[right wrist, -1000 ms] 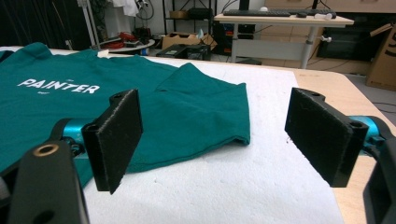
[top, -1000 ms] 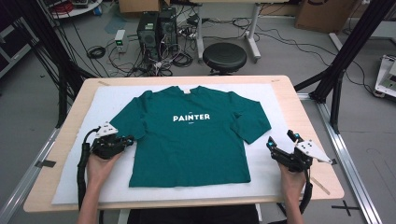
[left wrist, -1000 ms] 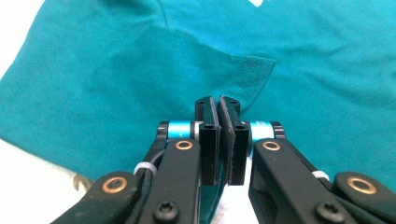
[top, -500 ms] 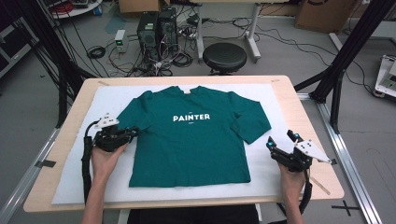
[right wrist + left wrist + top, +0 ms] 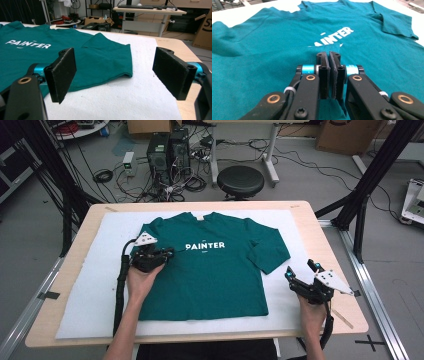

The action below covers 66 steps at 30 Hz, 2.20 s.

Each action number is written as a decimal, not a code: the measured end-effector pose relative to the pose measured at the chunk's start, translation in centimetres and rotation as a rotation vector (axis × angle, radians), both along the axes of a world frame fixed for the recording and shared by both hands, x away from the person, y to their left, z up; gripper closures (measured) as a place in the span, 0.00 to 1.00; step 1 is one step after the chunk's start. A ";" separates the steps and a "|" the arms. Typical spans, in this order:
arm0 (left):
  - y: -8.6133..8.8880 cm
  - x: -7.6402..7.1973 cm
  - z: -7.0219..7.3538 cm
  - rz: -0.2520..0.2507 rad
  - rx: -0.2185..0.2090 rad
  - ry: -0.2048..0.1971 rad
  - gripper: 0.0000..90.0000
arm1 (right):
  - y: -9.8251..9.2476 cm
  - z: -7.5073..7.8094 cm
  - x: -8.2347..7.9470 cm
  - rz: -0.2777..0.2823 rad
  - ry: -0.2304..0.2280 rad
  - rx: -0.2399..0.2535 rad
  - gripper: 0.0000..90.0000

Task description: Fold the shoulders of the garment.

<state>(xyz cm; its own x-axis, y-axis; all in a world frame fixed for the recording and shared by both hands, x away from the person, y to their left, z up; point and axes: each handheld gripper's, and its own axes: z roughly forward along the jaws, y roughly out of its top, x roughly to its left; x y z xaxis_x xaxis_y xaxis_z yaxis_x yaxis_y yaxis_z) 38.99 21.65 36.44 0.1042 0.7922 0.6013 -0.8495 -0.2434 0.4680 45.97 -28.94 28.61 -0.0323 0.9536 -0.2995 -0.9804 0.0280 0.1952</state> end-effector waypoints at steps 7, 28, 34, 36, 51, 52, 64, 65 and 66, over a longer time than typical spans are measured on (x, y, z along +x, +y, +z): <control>-3.0 0.5 0.5 -0.016 0.054 0.000 0.96 | 0.0 0.0 0.0 0.002 0.004 0.001 0.22; -9.3 1.7 0.9 -0.014 0.193 0.028 0.96 | 0.1 0.0 0.0 -0.003 0.008 0.000 0.22; -10.7 1.9 0.9 -0.019 0.218 0.027 0.96 | 0.1 0.0 0.0 -0.004 0.005 0.000 0.22; -11.0 2.0 0.9 -0.017 0.225 0.033 0.96 | 0.1 0.0 0.0 -0.004 0.007 -0.001 0.22; -13.3 2.5 0.7 -0.031 0.279 0.040 0.96 | 0.1 0.0 0.0 -0.006 0.002 -0.001 0.22; -13.5 2.6 0.7 -0.034 0.279 0.043 0.96 | 0.1 0.0 0.0 -0.005 0.005 -0.002 0.22; -15.1 3.0 0.5 -0.030 0.305 0.054 0.96 | 0.1 0.0 0.0 -0.005 0.007 -0.004 0.22; -15.2 3.0 0.5 -0.031 0.309 0.054 0.96 | 0.1 0.0 0.0 -0.006 0.006 -0.004 0.22; -15.2 3.0 0.5 -0.033 0.309 0.053 0.96 | 0.1 0.0 0.0 -0.005 0.006 -0.003 0.22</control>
<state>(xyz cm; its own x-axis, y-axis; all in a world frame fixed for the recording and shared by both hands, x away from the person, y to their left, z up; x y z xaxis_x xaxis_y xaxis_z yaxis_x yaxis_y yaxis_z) 42.01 6.41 36.91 0.1646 0.5684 0.8061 -0.8356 -0.3538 0.4202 45.96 -28.85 28.60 -0.0298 0.9528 -0.3021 -0.9789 0.0332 0.2014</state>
